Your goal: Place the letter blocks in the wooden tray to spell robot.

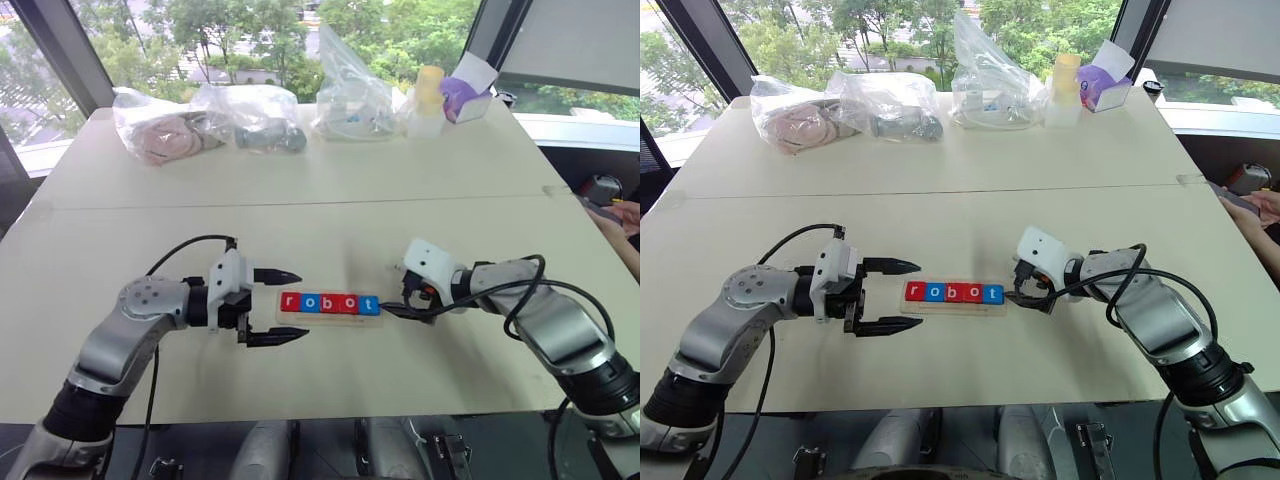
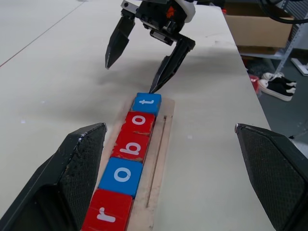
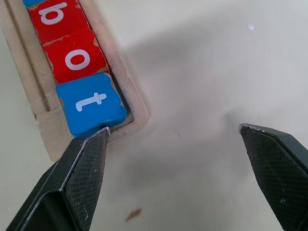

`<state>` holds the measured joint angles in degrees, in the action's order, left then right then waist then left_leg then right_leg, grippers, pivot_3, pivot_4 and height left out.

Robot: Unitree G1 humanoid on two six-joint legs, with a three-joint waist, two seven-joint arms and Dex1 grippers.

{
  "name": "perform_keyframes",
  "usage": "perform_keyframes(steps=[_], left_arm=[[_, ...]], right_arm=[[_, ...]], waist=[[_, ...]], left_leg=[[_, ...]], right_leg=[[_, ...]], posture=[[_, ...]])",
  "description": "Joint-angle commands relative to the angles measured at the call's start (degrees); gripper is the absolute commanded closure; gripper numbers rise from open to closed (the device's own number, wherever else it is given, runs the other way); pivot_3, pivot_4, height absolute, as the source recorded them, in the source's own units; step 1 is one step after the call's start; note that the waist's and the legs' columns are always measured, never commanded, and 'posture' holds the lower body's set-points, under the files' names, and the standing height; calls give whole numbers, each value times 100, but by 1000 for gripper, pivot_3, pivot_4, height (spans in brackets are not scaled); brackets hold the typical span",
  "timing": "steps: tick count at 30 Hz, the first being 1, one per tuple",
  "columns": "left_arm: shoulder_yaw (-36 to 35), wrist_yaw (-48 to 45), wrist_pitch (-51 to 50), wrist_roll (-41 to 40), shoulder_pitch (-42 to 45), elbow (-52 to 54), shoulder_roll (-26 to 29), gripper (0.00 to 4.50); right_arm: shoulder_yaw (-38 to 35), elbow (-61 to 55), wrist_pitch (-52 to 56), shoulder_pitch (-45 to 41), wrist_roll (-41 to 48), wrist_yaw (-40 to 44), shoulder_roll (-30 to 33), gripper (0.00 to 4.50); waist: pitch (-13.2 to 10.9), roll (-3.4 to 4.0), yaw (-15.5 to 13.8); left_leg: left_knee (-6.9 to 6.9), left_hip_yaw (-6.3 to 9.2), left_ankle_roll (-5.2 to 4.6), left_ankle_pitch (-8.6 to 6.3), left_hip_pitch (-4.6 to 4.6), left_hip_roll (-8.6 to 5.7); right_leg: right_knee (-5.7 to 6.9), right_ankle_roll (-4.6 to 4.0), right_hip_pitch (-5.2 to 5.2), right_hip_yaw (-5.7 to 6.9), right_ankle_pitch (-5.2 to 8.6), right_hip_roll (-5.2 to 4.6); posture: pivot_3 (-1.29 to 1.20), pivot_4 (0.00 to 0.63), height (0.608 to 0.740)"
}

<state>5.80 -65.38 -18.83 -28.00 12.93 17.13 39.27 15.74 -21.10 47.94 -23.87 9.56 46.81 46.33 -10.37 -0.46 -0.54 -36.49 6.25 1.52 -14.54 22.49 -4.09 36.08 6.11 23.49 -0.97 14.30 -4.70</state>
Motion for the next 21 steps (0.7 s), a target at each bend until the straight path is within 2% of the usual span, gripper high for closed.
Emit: perform_keyframes(steps=[1,8,15,21], left_arm=[[-158,34,-10,-75,-27,217,58,0],[-178,74,-33,-73,-96,277,74,0],[-183,65,-27,-78,-134,291,68,0],[-166,46,-7,-62,-85,241,49,0]], right_arm=[[-38,-123,-80,-126,-112,-6,65,54],[-565,-481,133,129,92,143,495,54],[-791,-1097,658,284,552,132,345,54],[-674,-1504,1095,239,910,-4,98,54]], waist=[[0,0,-3],[0,0,-12],[0,0,-1],[0,0,-10]], left_leg=[[0,0,0,0,0,0],[0,-1,0,0,1,-1],[0,0,0,0,0,2],[0,1,0,0,1,1]], right_leg=[[0,0,0,0,0,0],[-1,0,-1,0,0,-1],[0,0,0,0,0,-4],[-1,0,-1,0,0,-6]], posture=[[0,150,740],[0,150,740],[0,150,740],[0,150,740]])
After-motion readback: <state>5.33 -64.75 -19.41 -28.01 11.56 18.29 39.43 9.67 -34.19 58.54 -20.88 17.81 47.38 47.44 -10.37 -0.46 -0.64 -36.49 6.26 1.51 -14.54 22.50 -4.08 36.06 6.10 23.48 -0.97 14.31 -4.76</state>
